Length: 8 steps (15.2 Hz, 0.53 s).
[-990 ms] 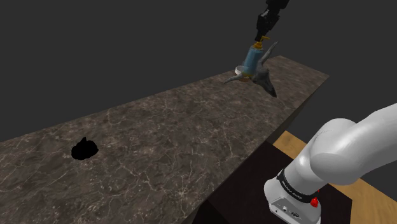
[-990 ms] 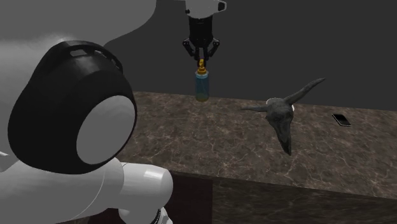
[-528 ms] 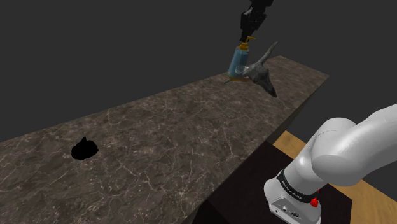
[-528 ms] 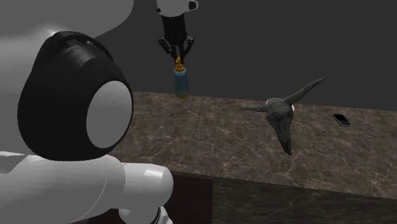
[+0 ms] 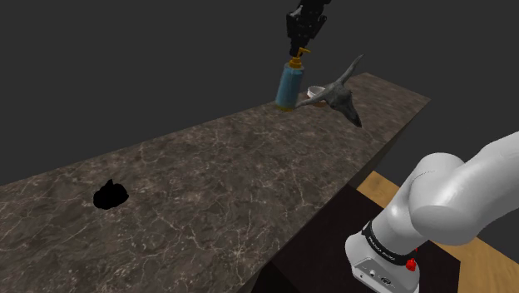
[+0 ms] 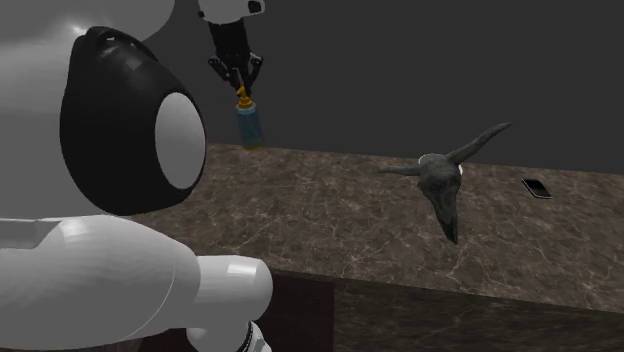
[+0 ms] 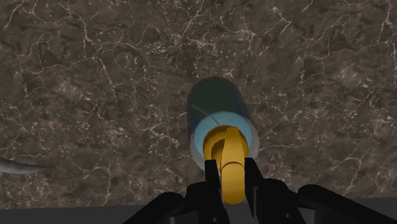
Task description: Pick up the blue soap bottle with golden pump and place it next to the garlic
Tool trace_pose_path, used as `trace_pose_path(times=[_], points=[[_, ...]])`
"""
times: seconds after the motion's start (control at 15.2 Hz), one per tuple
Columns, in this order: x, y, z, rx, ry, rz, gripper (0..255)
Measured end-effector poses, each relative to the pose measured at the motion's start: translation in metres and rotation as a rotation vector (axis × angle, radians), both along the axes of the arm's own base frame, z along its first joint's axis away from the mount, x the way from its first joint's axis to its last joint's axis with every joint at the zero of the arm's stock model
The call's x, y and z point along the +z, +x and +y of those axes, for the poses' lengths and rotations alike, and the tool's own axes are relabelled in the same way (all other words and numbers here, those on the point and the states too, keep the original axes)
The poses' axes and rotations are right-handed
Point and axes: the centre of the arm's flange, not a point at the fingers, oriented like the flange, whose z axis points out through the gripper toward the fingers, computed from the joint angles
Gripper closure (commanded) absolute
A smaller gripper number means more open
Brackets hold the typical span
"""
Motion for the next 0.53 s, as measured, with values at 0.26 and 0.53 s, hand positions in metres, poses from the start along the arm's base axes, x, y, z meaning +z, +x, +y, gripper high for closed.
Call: trace_pose_path(times=[0.26,0.53], points=[[0.002,0.005,0.051,-0.001,0.000,-0.001,255],[0.000,0.014,0.102,-0.001,-0.001,0.000,255]])
